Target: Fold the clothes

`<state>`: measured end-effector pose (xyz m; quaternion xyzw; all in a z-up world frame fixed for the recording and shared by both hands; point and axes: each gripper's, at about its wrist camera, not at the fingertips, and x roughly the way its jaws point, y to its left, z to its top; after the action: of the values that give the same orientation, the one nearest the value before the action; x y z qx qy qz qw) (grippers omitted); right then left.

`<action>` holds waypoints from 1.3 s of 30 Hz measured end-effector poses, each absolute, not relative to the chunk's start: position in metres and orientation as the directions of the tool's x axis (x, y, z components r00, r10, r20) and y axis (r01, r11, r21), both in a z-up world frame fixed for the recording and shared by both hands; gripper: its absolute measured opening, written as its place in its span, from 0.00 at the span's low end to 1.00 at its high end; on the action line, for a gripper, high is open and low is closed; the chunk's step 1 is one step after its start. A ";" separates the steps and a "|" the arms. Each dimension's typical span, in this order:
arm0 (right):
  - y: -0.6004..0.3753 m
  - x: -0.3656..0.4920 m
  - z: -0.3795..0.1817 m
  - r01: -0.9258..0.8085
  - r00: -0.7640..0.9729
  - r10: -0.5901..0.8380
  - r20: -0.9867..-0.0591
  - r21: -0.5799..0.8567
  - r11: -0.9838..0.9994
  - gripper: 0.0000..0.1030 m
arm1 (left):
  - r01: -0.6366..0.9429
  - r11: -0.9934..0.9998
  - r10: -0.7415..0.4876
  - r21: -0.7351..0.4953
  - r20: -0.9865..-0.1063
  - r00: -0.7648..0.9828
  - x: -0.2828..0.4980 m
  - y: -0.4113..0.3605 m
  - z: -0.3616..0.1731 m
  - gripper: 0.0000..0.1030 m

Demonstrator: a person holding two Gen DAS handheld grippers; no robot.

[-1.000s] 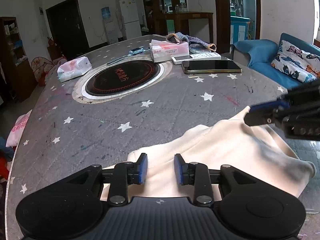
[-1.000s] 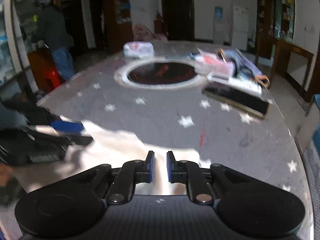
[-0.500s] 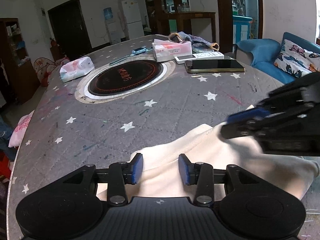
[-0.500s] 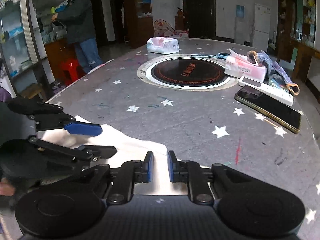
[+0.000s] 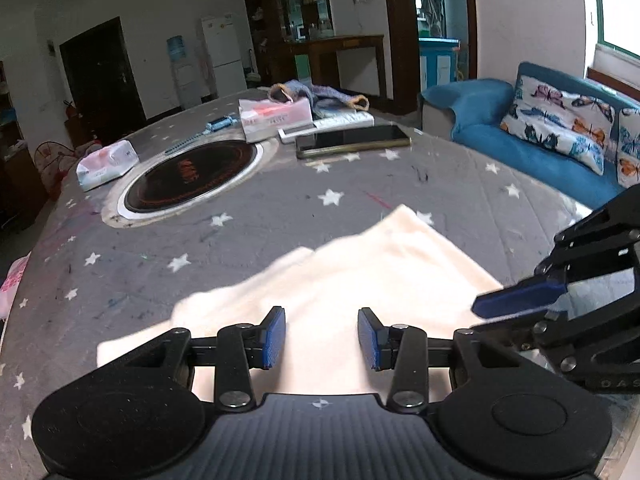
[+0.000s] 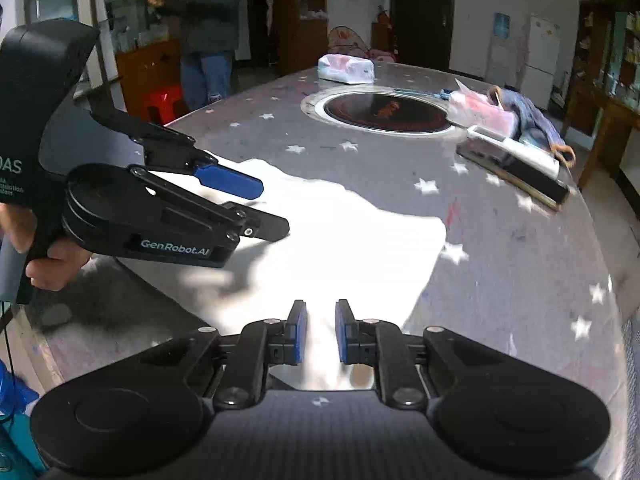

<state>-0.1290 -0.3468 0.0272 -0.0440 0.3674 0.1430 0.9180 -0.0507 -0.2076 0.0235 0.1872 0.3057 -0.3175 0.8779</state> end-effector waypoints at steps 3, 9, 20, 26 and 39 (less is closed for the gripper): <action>-0.350 -0.132 0.026 -0.292 0.691 0.234 -0.684 0.032 0.956 0.14 | 0.660 0.740 -0.439 0.130 -0.650 0.620 -0.056 -0.203 0.025 0.42; -0.356 -0.119 0.040 -0.281 0.707 0.265 -0.656 0.083 0.956 0.16 | 0.625 0.773 -0.431 0.107 -0.635 0.641 -0.070 -0.175 0.031 0.43; -0.329 -0.055 0.028 -0.270 0.714 0.273 -0.645 0.107 0.957 0.19 | 0.499 0.864 -0.343 0.073 -0.639 0.688 -0.055 -0.116 0.027 0.43; -0.335 -0.041 0.016 -0.214 0.702 0.229 -0.674 0.108 0.971 0.21 | 0.455 0.891 -0.344 0.000 -0.653 0.675 -0.034 -0.091 0.021 0.45; -0.290 -0.092 0.035 -0.367 0.710 0.292 -0.641 0.018 0.930 0.27 | 0.336 0.942 -0.261 0.003 -0.624 0.737 -0.032 -0.067 0.029 0.45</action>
<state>-0.0923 -0.2901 0.0345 -0.0555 0.3363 0.1785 0.9230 -0.0325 -0.0667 0.0285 0.0576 0.3252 -0.1606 0.9301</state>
